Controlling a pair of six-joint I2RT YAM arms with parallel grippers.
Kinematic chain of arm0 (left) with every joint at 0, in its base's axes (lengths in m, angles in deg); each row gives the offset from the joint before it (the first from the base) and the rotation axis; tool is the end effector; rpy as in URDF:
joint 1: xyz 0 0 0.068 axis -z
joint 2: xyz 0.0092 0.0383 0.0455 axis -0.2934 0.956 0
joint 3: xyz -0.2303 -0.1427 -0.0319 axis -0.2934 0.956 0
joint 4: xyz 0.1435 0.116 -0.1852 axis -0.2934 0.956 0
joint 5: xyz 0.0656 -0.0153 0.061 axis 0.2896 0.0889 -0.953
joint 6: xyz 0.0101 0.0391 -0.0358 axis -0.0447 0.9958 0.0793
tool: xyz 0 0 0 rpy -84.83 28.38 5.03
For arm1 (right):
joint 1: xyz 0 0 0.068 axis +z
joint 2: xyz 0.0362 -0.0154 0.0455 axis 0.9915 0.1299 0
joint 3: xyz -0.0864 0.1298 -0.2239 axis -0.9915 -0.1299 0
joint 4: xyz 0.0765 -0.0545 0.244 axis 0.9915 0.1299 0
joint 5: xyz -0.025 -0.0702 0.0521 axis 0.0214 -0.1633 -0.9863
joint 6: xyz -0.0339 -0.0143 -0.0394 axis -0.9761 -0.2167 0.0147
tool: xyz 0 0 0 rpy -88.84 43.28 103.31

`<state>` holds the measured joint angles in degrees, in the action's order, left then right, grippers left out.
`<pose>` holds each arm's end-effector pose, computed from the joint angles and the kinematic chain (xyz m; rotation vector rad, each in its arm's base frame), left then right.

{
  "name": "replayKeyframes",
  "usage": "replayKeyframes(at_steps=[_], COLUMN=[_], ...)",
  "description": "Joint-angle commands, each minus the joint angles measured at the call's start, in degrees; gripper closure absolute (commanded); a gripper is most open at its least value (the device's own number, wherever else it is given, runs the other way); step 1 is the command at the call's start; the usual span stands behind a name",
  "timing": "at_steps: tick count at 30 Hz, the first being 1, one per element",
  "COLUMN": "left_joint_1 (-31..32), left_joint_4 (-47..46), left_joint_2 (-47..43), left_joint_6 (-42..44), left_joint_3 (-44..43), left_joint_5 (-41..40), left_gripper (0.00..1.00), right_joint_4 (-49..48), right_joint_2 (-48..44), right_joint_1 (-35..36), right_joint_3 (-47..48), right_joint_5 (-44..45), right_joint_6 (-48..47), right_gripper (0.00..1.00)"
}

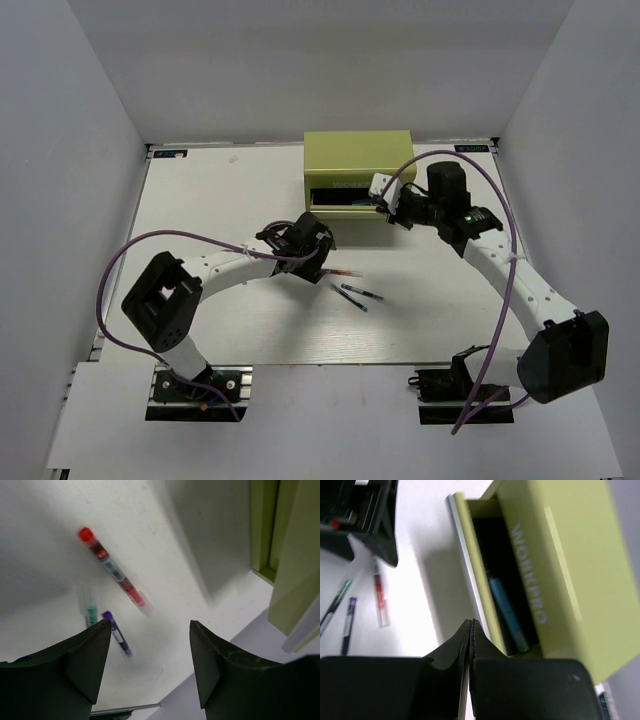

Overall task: Sort the stationery into containers
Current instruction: Close the drawer in the storage box.

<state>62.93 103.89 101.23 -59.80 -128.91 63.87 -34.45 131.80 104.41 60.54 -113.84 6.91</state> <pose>0.2376 -0.2351 0.1993 -1.4014 2.3561 -0.6772 0.2640 0.1245 0.3365 -1.3948 1.4196 0.2101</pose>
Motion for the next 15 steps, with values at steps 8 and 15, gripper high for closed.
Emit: replayKeyframes(at_steps=[8,15], left_joint_1=[-0.9,-0.9], left_joint_4=[3.1,-0.4], left_joint_2=[-10.4,-18.9], left_joint_6=[11.5,22.6], left_joint_3=[7.2,12.0], left_joint_5=[-5.1,-7.4], left_gripper=[0.31,0.01], right_joint_4=[21.5,5.7], right_joint_2=[10.8,18.3], right_joint_1=[-0.5,0.0], right_joint_3=[4.8,6.7], right_joint_5=[-12.3,0.0], right_joint_6=[-18.4,-8.9], right_gripper=[1.00,0.99])
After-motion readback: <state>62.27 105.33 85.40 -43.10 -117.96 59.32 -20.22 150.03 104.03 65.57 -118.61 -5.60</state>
